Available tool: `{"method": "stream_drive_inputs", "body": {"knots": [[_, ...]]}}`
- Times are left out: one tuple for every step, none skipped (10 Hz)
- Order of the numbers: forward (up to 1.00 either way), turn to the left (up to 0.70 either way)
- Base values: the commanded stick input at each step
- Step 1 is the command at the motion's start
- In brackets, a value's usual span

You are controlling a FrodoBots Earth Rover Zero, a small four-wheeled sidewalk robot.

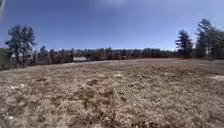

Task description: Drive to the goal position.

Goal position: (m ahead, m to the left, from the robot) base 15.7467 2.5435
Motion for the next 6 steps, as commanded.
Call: {"method": "stream_drive_inputs", "body": {"knots": [[0.70, 0.00], [0.70, 0.00], [0.70, 0.00], [0.70, 0.00], [0.70, 0.00], [0.70, 0.00]]}}
